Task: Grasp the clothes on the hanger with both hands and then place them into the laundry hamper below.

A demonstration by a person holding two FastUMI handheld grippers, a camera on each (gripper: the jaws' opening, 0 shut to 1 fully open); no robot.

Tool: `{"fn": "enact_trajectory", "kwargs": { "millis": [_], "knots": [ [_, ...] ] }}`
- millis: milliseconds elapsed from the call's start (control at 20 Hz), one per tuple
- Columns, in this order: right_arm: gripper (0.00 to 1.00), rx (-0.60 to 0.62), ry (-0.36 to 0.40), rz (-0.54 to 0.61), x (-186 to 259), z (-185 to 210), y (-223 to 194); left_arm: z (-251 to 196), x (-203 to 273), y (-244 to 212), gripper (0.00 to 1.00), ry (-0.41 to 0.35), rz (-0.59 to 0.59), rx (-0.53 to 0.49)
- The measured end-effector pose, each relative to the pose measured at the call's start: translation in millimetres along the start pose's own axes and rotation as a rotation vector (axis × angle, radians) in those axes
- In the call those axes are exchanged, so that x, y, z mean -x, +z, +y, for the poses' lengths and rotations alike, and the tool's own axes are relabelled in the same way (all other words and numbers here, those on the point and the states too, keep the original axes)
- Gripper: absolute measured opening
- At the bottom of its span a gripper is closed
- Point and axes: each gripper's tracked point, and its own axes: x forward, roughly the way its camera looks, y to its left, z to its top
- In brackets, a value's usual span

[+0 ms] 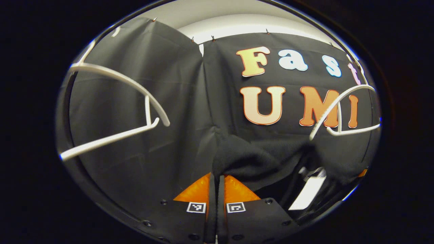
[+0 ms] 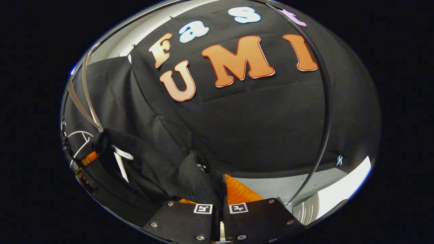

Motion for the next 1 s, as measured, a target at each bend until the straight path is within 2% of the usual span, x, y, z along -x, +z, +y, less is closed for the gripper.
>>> {"fn": "enact_trajectory", "kwargs": {
  "millis": [150, 450, 500, 800, 1000],
  "knots": [
    [0.03, -0.005, 0.001, 0.044, -5, 8, -30, -5, 8, -25, 0.08, -0.033, 0.043, -0.036],
    [0.03, -0.028, -0.020, 0.103, -4, 18, -77, -47, 21, -58, 0.08, -0.130, 0.071, -0.141],
    [0.03, -0.029, -0.022, 0.113, 0, 19, -87, -52, 28, -63, 0.06, -0.149, 0.077, -0.143],
    [0.03, -0.051, -0.024, 0.176, 6, 33, -136, -104, 43, -107, 0.08, -0.268, 0.160, -0.144],
    [0.04, -0.033, -0.033, 0.231, 11, 39, -176, -137, 60, -149, 0.08, -0.345, 0.264, -0.089]
  ]
}}
